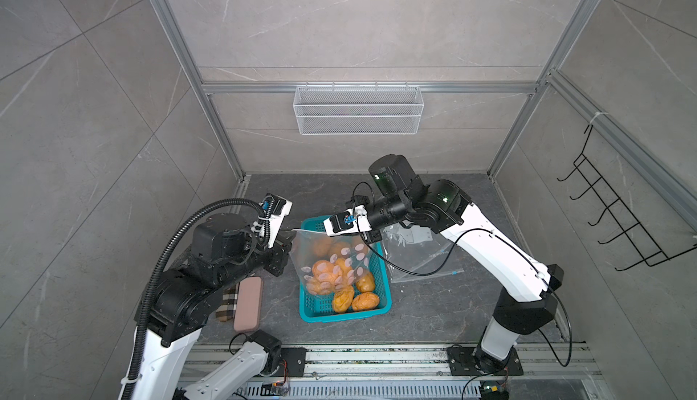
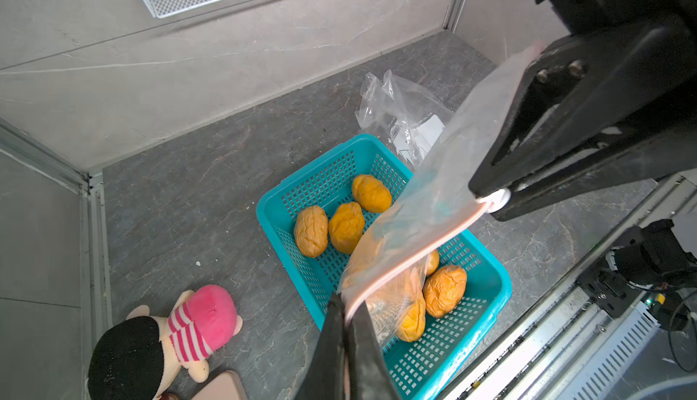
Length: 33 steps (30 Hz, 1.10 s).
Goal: Put the potatoes into a zipper bag and zip it
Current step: Zip the zipper on the zipper food storage bag.
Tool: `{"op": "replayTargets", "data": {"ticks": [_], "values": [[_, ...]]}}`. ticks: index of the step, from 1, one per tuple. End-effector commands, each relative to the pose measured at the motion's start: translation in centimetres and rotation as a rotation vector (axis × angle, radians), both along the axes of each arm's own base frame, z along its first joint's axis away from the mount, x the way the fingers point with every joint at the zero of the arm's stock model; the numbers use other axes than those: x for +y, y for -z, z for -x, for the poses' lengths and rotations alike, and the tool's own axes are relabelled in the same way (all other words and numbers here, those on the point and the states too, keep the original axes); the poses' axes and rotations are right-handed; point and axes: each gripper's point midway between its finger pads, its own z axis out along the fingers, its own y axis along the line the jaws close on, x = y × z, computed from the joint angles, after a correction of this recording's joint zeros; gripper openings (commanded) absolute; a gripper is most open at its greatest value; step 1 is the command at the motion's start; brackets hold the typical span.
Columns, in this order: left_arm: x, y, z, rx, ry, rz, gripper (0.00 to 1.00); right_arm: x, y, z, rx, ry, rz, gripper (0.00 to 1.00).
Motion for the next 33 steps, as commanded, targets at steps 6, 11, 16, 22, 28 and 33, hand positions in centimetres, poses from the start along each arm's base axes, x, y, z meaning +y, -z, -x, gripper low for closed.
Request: {"op": "replayTargets", "data": {"ticks": [6, 11, 16, 22, 28, 33], "values": [[2.7, -4.2, -1.6, -0.164, -0.175, 0.027, 0.00, -3.1, -1.7, -1.2, -0.024, 0.155, -0.017, 0.10], [2.8, -4.8, -1.9, -0.176, -0.184, 0.028, 0.00, -4.5, -2.0, -1.6, -0.026, 0.197, -0.024, 0.10], [2.9, -5.1, -2.0, -0.184, -0.194, 0.026, 0.00, -6.1, -2.0, -1.7, -0.013, 0.217, -0.032, 0.10], [2.9, -5.2, -2.0, -0.182, -0.191, 0.020, 0.00, -7.4, -1.4, -2.3, 0.004, 0.252, -0.018, 0.10], [3.0, -5.2, -1.8, -0.177, -0.191, 0.021, 0.00, -8.5, -1.5, -2.7, 0.033, 0.276, -0.031, 0.10], [2.9, -4.9, -1.9, -0.170, -0.188, 0.012, 0.00, -9.1, -1.5, -3.1, 0.044, 0.304, -0.030, 0.10]]}}
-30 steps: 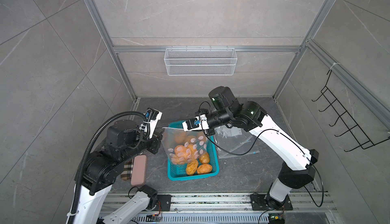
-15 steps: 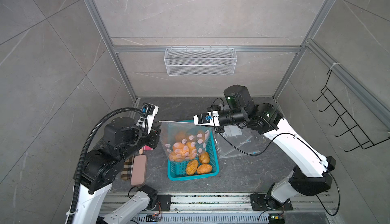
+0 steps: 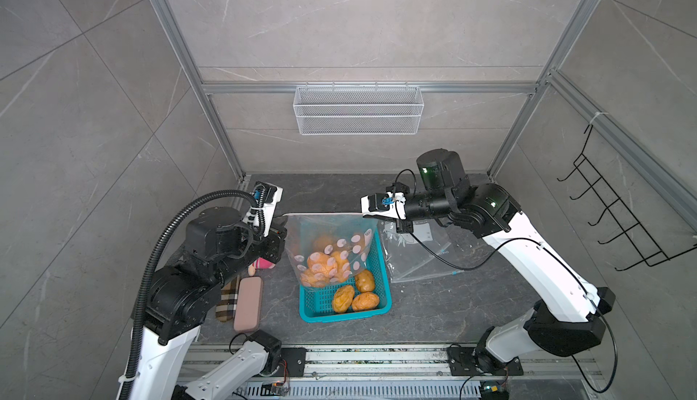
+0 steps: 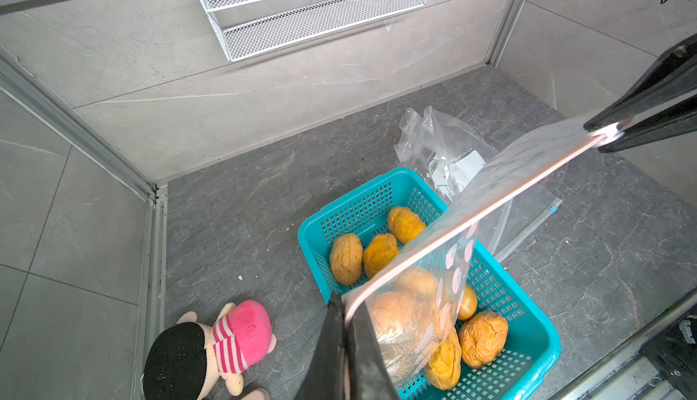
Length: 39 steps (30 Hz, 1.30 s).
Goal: Put the potatoes into a zipper bag and zip it
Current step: Zip the zipper on the zipper food storage bag.
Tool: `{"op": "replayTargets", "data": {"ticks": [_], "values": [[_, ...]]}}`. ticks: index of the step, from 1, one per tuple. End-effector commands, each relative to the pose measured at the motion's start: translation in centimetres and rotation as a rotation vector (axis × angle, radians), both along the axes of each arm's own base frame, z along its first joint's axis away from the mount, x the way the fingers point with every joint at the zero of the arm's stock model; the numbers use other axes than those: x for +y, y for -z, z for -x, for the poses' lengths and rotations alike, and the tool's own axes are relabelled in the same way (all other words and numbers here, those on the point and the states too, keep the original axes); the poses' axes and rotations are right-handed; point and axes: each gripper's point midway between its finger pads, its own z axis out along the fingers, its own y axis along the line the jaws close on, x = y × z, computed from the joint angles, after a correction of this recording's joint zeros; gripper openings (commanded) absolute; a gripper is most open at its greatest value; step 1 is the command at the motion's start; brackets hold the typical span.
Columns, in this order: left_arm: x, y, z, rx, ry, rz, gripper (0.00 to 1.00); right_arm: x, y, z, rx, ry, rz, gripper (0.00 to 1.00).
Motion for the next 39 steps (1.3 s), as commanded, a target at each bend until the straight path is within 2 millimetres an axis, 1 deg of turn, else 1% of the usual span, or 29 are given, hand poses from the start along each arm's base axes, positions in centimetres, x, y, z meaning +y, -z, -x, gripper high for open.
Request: {"op": "replayTargets", "data": {"ticks": [1, 12, 18, 21, 23, 26, 27, 29, 33, 37, 39], "values": [[1.5, -2.2, 0.0, -0.075, -0.074, 0.016, 0.00, -1.8, 0.5, 0.3, 0.048, 0.050, 0.023, 0.10], [1.6, -2.2, 0.0, -0.075, -0.075, 0.011, 0.00, -3.3, 0.6, -0.9, 0.051, 0.097, 0.028, 0.10], [1.3, -2.0, -0.2, -0.069, -0.065, 0.014, 0.00, -2.9, 0.7, -0.7, 0.069, 0.075, 0.019, 0.10], [1.0, -1.9, -0.2, -0.063, -0.057, 0.019, 0.00, -2.6, 0.7, -0.5, 0.079, 0.056, 0.012, 0.13], [0.9, -2.0, -0.2, -0.065, -0.050, 0.029, 0.00, -2.4, 0.6, -0.2, 0.090, 0.037, -0.002, 0.20], [0.4, -2.0, -0.4, -0.060, -0.034, 0.043, 0.00, -1.9, -0.2, 0.3, 0.107, 0.011, -0.044, 0.49], [0.3, -2.1, -0.5, -0.061, -0.034, 0.046, 0.00, -1.8, -0.7, 0.6, 0.112, 0.002, -0.063, 0.55], [0.1, -2.2, -0.8, -0.060, -0.034, 0.048, 0.00, -1.8, -1.6, 0.9, 0.117, -0.002, -0.102, 0.63], [0.1, -2.6, -1.3, -0.068, -0.045, 0.048, 0.00, -2.2, -3.3, 1.1, 0.103, 0.030, -0.184, 0.71], [0.7, -3.8, -2.2, -0.092, -0.104, 0.053, 0.00, -2.9, -4.1, 0.8, 0.104, 0.101, -0.262, 0.72], [1.5, -4.8, -3.0, -0.112, -0.168, 0.048, 0.00, -3.3, -4.2, 1.1, 0.111, 0.122, -0.306, 0.72]]}}
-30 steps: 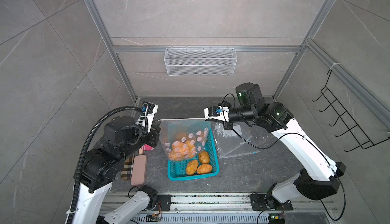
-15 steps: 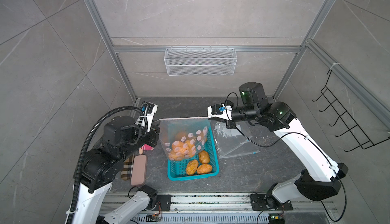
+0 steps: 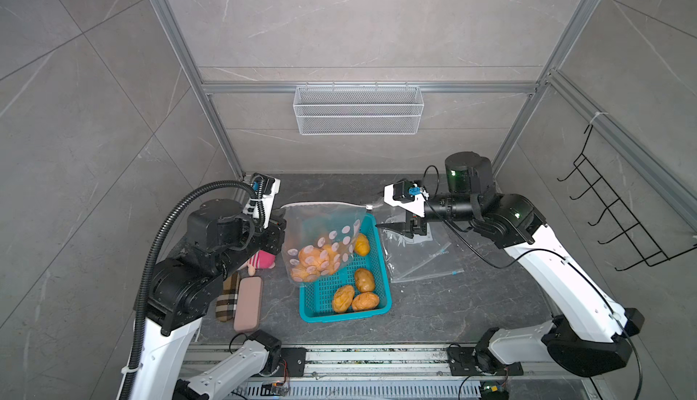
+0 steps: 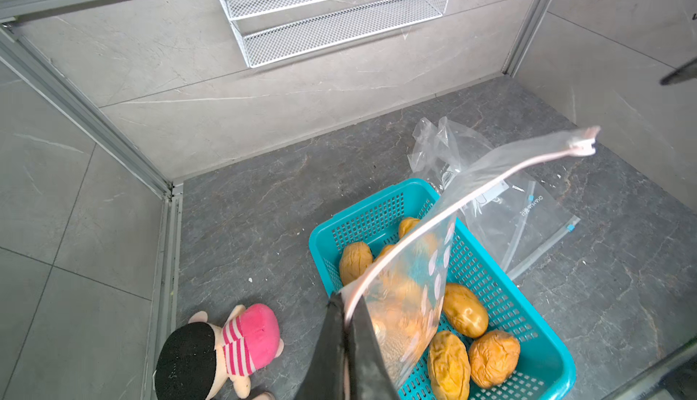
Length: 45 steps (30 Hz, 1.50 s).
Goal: Put the potatoes into a zipper bag and zip it
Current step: Zip the zipper on the zipper food storage bag, then place the zipper food storage bag at the center of the board.
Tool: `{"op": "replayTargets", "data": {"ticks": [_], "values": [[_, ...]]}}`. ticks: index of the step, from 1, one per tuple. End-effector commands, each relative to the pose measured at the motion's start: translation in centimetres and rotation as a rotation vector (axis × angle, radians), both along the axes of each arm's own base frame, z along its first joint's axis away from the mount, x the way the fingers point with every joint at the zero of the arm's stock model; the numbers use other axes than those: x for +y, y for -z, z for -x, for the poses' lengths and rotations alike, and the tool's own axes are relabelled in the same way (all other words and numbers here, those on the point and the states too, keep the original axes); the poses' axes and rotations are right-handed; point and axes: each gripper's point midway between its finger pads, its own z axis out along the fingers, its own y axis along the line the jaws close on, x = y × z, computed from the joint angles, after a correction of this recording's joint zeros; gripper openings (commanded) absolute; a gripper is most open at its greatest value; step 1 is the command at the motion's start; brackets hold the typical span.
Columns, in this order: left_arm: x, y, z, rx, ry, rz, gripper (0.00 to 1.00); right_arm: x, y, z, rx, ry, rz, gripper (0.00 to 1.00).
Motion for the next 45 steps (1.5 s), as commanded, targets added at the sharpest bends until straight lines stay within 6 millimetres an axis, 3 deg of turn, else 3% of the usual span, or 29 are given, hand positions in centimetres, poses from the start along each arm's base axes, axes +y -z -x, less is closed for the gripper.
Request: {"op": "replayTargets", "data": {"ticks": [1, 8, 13, 20, 24, 27, 29, 35, 40, 45], "values": [[1.7, -3.9, -1.5, -0.116, -0.133, 0.039, 0.00, -0.6, -1.8, 0.0, 0.005, 0.061, -0.126, 0.72], [5.3, -6.9, -6.3, -0.215, -0.430, -0.113, 0.00, -0.7, 0.4, 2.4, 0.077, -0.015, -0.199, 0.72], [8.1, -8.3, -10.3, -0.222, -0.579, -0.171, 0.00, -0.8, 3.3, 2.1, 0.141, 0.014, -0.170, 0.71], [14.8, -8.0, -15.9, -0.204, -0.763, -0.177, 0.00, -0.3, 6.0, 2.3, 0.236, 0.009, -0.170, 0.70], [16.2, -7.4, -18.6, -0.223, -0.794, -0.160, 0.00, -0.3, 7.1, 2.3, 0.275, 0.014, -0.163, 0.69], [14.5, -4.3, -20.8, -0.215, -0.697, -0.122, 0.00, -0.4, 7.5, 2.3, 0.288, 0.017, -0.160, 0.69], [12.7, -0.8, -22.1, -0.185, -0.605, -0.058, 0.00, -0.4, 7.5, 2.3, 0.291, 0.017, -0.164, 0.69], [6.0, 12.0, -23.2, 0.025, -0.345, 0.151, 0.00, -0.1, 7.7, 2.4, 0.301, 0.008, -0.172, 0.69], [1.5, 16.6, -22.1, 0.127, -0.218, 0.326, 0.00, 0.0, 8.4, 2.0, 0.310, 0.016, -0.148, 0.69], [-2.6, 19.7, -20.7, 0.253, -0.120, 0.351, 0.00, 0.0, 9.1, 1.5, 0.331, 0.047, -0.164, 0.69]]}}
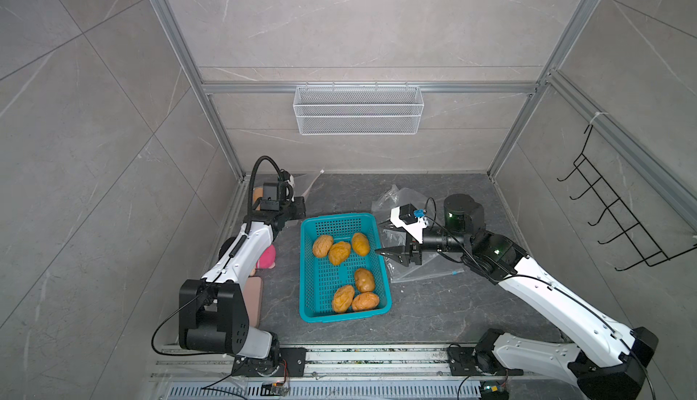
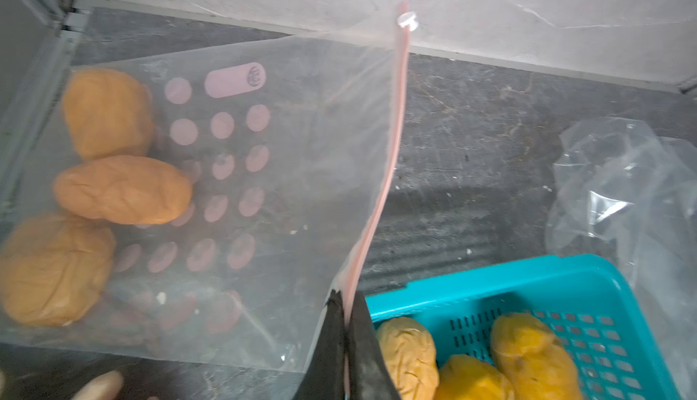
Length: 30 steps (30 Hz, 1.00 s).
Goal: Put the potatoes into a zipper bag and zip it
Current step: Place the zipper food storage bag at the center of the board.
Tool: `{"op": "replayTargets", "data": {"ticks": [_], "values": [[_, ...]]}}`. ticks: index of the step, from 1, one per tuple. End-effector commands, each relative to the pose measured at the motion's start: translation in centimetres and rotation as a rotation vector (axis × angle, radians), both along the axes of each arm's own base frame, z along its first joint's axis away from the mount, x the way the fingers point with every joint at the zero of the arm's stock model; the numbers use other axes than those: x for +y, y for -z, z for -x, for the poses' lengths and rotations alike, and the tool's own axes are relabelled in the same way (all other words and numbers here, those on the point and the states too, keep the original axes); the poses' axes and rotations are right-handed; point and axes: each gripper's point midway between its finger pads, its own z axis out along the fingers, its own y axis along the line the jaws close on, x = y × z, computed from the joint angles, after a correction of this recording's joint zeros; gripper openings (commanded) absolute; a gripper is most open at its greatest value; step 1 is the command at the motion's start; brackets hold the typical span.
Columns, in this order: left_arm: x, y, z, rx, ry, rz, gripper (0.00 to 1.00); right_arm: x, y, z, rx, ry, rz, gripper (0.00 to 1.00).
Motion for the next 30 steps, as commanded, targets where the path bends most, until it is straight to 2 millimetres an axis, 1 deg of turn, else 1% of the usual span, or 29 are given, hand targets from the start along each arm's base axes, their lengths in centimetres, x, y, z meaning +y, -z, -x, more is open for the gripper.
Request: {"op": "replayTargets", "data": {"ticks": [1, 3, 4, 5, 7, 8, 11, 12, 13, 15, 18, 19, 21, 22, 24, 26, 27, 29, 30], "values": [[-3.0, -3.3, -0.1, -0.074, 0.071, 0.134, 0.00, 0.0, 0.7, -0.7, 0.032, 0.037, -0.014, 0.69], [-2.7, -2.7, 0.4, -0.026, 0.036, 0.153, 0.00, -0.2, 1.2, -1.7, 0.055, 0.103, -0.015, 0.71], [-2.7, -2.6, 0.7, -0.009, 0.032, 0.159, 0.05, -0.4, 1.4, -2.2, 0.065, 0.139, -0.015, 0.72], [-3.0, -2.5, 1.1, 0.015, 0.039, 0.172, 0.12, -0.6, 1.7, -2.9, 0.074, 0.182, -0.015, 0.73], [-3.3, -2.2, 2.0, 0.066, 0.056, 0.188, 0.19, -1.1, 2.2, -4.2, 0.091, 0.269, -0.012, 0.76], [-3.5, -1.9, 2.4, 0.089, 0.060, 0.199, 0.27, -1.5, 2.4, -4.9, 0.104, 0.322, -0.011, 0.77], [-3.0, -1.8, 3.5, 0.147, 0.028, 0.197, 0.46, -2.9, 3.1, -7.2, 0.134, 0.487, -0.004, 0.78], [-2.9, -2.0, 3.9, 0.164, 0.027, 0.191, 0.49, -3.5, 3.2, -8.1, 0.148, 0.548, -0.002, 0.79], [-2.8, -2.5, 4.4, 0.181, 0.033, 0.181, 0.50, -4.1, 3.7, -9.0, 0.170, 0.612, 0.008, 0.80], [-2.7, -4.0, 5.3, 0.197, 0.043, 0.170, 0.52, -5.0, 4.7, -10.5, 0.219, 0.714, 0.045, 0.80], [-2.5, -7.5, 7.1, 0.132, 0.067, 0.172, 0.55, -6.3, 6.7, -12.3, 0.291, 0.850, 0.118, 0.80], [-2.6, -8.4, 7.9, 0.111, 0.080, 0.186, 0.57, -6.8, 7.5, -12.8, 0.306, 0.889, 0.150, 0.80], [-3.7, -9.1, 9.7, 0.099, 0.139, 0.248, 0.59, -8.2, 9.2, -13.3, 0.327, 0.969, 0.210, 0.80], [-4.3, -9.2, 10.8, 0.101, 0.182, 0.276, 0.59, -9.0, 10.3, -13.4, 0.343, 1.003, 0.231, 0.80], [-4.9, -8.6, 12.9, 0.118, 0.246, 0.298, 0.59, -10.6, 12.3, -13.2, 0.379, 1.048, 0.240, 0.80], [-4.8, -7.4, 14.9, 0.142, 0.276, 0.285, 0.59, -12.2, 14.8, -12.8, 0.387, 1.070, 0.271, 0.80], [-4.7, -6.9, 15.7, 0.150, 0.288, 0.275, 0.58, -12.8, 15.7, -12.6, 0.363, 1.068, 0.306, 0.79], [-4.4, -5.7, 17.3, 0.162, 0.299, 0.251, 0.58, -14.1, 16.9, -12.3, 0.290, 1.070, 0.410, 0.78], [-4.2, -5.4, 17.8, 0.159, 0.294, 0.246, 0.58, -14.1, 16.9, -12.1, 0.255, 1.040, 0.442, 0.77]]}}
